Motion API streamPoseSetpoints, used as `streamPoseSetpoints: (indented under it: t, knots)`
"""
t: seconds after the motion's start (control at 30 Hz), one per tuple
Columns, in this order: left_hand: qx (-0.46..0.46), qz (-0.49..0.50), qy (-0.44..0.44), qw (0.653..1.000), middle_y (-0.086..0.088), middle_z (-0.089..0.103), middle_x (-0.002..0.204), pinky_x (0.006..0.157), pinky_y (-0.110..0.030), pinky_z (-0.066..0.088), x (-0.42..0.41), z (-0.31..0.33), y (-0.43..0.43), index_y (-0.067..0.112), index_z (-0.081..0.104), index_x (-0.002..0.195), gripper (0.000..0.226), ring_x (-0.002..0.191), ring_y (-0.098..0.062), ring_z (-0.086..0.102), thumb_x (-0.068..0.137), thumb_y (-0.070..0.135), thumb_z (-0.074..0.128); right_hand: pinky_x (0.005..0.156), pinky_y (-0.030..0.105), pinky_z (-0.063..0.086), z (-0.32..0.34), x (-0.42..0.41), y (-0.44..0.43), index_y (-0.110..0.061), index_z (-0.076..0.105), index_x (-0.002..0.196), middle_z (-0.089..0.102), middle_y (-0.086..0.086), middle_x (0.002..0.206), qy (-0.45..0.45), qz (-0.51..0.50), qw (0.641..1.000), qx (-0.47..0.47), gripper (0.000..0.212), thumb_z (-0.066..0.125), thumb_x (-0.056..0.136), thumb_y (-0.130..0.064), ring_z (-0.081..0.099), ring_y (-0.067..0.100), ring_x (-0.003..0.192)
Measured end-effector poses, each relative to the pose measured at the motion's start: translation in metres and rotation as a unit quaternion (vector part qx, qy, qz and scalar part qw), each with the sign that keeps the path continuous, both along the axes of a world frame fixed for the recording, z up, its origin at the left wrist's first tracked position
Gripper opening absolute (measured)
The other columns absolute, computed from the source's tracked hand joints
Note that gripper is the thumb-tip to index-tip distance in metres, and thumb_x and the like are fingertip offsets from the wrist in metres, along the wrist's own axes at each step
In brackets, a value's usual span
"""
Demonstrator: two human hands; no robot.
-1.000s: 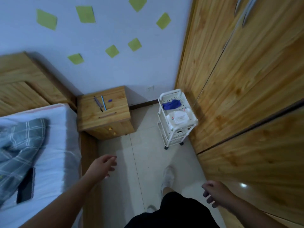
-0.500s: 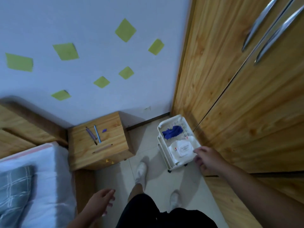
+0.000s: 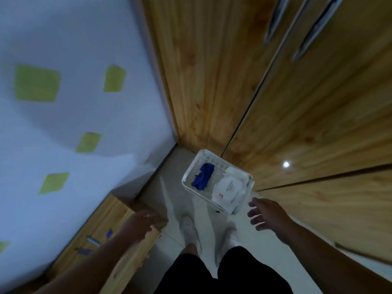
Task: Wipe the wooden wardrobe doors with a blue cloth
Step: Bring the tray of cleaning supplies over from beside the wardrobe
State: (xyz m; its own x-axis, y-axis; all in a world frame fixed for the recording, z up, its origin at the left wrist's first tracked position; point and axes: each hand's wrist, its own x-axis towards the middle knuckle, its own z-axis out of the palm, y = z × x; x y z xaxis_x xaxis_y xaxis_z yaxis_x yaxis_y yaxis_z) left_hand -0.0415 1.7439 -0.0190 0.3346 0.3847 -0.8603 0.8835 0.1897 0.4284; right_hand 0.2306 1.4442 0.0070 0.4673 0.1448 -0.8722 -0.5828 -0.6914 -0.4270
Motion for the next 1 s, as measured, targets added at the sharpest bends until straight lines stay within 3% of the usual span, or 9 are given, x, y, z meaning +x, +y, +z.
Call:
streamPoseSetpoints:
  t: [0.07, 0.23, 0.4, 0.5, 0.6, 0.7, 0.77, 0.87, 1.0]
  knots:
    - [-0.001, -0.055, -0.004, 0.998, -0.006, 0.064, 0.092, 0.040, -0.011, 0.046, 0.030, -0.001, 0.015, 0.000, 0.057, 0.127, 0.023, 0.050, 0.000, 0.067, 0.109, 0.002, 0.042, 0.056, 0.035, 0.050, -0.002, -0.012, -0.012, -0.006, 0.069, 0.103, 0.073, 0.018, 0.081, 0.015, -0.037, 0.999, -0.011, 0.029, 0.056, 0.102, -0.032, 0.064, 0.029, 0.063]
    - [0.010, -0.094, 0.013, 0.995, -0.004, 0.068, 0.084, 0.041, -0.017, 0.044, 0.078, -0.021, 0.028, 0.007, 0.062, 0.123, 0.022, 0.060, -0.011, 0.062, 0.108, 0.006, 0.046, 0.057, 0.034, 0.044, -0.011, -0.033, -0.034, 0.000, 0.066, 0.103, 0.068, 0.020, 0.081, 0.052, -0.115, 0.992, -0.027, 0.024, 0.058, 0.101, -0.023, 0.059, 0.030, 0.066]
    - [0.042, -0.119, -0.009, 0.992, -0.014, 0.070, 0.112, 0.073, -0.034, 0.052, 0.120, -0.045, 0.026, 0.033, 0.065, 0.090, 0.024, 0.087, -0.021, 0.064, 0.106, 0.018, 0.056, 0.057, 0.033, 0.050, -0.054, -0.033, -0.037, -0.004, 0.072, 0.099, 0.074, 0.016, 0.082, 0.021, -0.144, 0.989, -0.020, 0.017, 0.060, 0.098, -0.015, 0.063, 0.027, 0.065]
    - [0.105, -0.158, -0.035, 0.981, -0.002, 0.062, 0.116, 0.095, -0.045, 0.053, 0.154, -0.059, 0.028, 0.032, 0.064, 0.099, 0.014, 0.104, -0.025, 0.061, 0.107, 0.027, 0.053, 0.058, 0.033, 0.051, -0.087, -0.018, -0.022, -0.008, 0.075, 0.093, 0.075, 0.017, 0.087, -0.020, -0.167, 0.985, -0.031, 0.015, 0.060, 0.095, -0.012, 0.064, 0.023, 0.065]
    - [0.176, -0.209, -0.048, 0.961, 0.004, 0.056, 0.113, 0.077, -0.032, 0.045, 0.192, -0.080, 0.028, 0.024, 0.061, 0.127, 0.025, 0.104, -0.022, 0.059, 0.106, 0.033, 0.051, 0.064, 0.038, 0.059, -0.124, 0.003, 0.002, -0.017, 0.073, 0.085, 0.075, 0.016, 0.088, -0.072, -0.186, 0.979, -0.048, 0.016, 0.060, 0.093, -0.022, 0.066, 0.024, 0.068]
    - [0.161, -0.222, -0.048, 0.960, 0.004, 0.054, 0.115, 0.077, -0.031, 0.042, 0.218, -0.103, 0.027, 0.016, 0.048, 0.146, 0.048, 0.090, -0.009, 0.054, 0.106, 0.042, 0.050, 0.085, 0.050, 0.061, -0.155, 0.018, 0.019, -0.020, 0.071, 0.095, 0.074, 0.009, 0.097, -0.099, -0.177, 0.977, -0.063, 0.023, 0.062, 0.093, -0.041, 0.071, 0.030, 0.089]
    - [0.152, -0.226, -0.050, 0.961, 0.006, 0.057, 0.116, 0.079, -0.030, 0.042, 0.228, -0.119, 0.026, 0.021, 0.053, 0.140, 0.039, 0.092, -0.008, 0.055, 0.108, 0.040, 0.044, 0.086, 0.051, 0.060, -0.169, 0.021, 0.022, -0.023, 0.066, 0.098, 0.072, 0.006, 0.100, -0.098, -0.183, 0.975, -0.075, 0.024, 0.063, 0.091, -0.046, 0.071, 0.028, 0.090]
    - [0.141, -0.219, -0.045, 0.965, 0.006, 0.066, 0.099, 0.062, -0.026, 0.044, 0.237, -0.140, 0.024, 0.032, 0.062, 0.105, 0.020, 0.083, -0.009, 0.063, 0.107, 0.031, 0.042, 0.086, 0.051, 0.061, -0.184, 0.020, 0.021, -0.020, 0.068, 0.097, 0.074, 0.007, 0.097, -0.085, -0.175, 0.978, -0.079, 0.019, 0.063, 0.093, -0.037, 0.072, 0.029, 0.087]
    - [0.053, -0.154, -0.009, 0.987, 0.000, 0.070, 0.102, 0.067, -0.030, 0.049, 0.234, -0.142, 0.027, 0.022, 0.059, 0.131, 0.027, 0.088, -0.013, 0.068, 0.105, 0.019, 0.050, 0.089, 0.053, 0.060, -0.187, 0.013, 0.018, -0.011, 0.075, 0.082, 0.077, 0.010, 0.085, -0.043, -0.184, 0.980, -0.062, 0.028, 0.057, 0.097, -0.026, 0.073, 0.036, 0.088]
